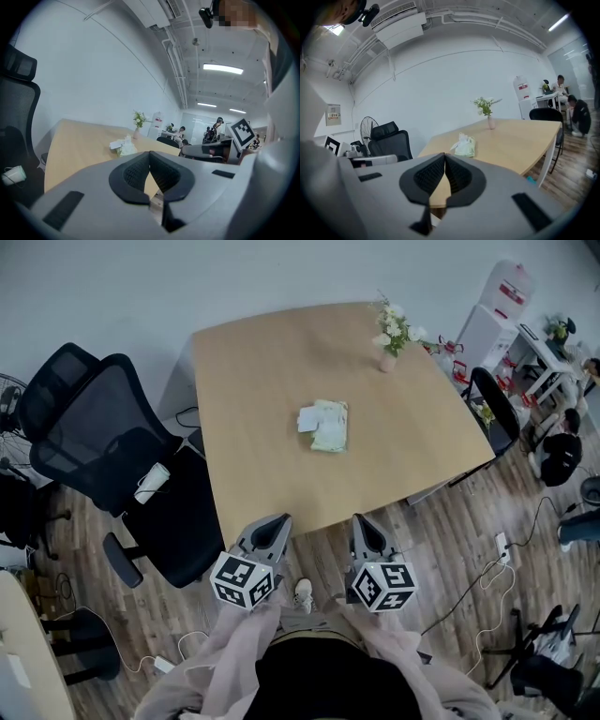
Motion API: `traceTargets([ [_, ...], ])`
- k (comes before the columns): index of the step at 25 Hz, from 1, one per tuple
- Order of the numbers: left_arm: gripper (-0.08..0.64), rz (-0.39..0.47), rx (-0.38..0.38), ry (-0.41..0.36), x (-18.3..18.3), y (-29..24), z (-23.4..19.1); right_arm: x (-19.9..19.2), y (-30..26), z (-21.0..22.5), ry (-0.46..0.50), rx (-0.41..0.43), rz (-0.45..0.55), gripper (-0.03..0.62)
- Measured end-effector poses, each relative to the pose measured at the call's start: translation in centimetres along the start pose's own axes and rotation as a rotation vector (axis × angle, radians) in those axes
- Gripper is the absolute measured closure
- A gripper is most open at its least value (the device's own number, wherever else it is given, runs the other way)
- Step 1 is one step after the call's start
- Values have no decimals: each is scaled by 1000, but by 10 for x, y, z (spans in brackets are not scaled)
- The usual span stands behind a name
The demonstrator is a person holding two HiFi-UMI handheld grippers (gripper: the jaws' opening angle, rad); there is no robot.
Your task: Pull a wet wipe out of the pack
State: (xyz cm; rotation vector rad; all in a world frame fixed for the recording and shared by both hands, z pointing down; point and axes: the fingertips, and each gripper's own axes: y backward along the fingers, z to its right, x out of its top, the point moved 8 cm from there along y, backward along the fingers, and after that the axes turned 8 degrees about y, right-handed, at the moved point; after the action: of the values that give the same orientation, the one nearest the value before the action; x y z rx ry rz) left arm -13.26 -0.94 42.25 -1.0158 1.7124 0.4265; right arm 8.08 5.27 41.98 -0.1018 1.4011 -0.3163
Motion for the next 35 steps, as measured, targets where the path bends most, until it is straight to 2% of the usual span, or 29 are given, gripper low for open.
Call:
traceTargets([
  [13,548,-43,-27,36,-1,-22,-11,-4,-11,16,-23,-49,-50,578],
  [35,548,-49,25,57,31,-124,-47,30,-114,78,-4,44,-95,578],
])
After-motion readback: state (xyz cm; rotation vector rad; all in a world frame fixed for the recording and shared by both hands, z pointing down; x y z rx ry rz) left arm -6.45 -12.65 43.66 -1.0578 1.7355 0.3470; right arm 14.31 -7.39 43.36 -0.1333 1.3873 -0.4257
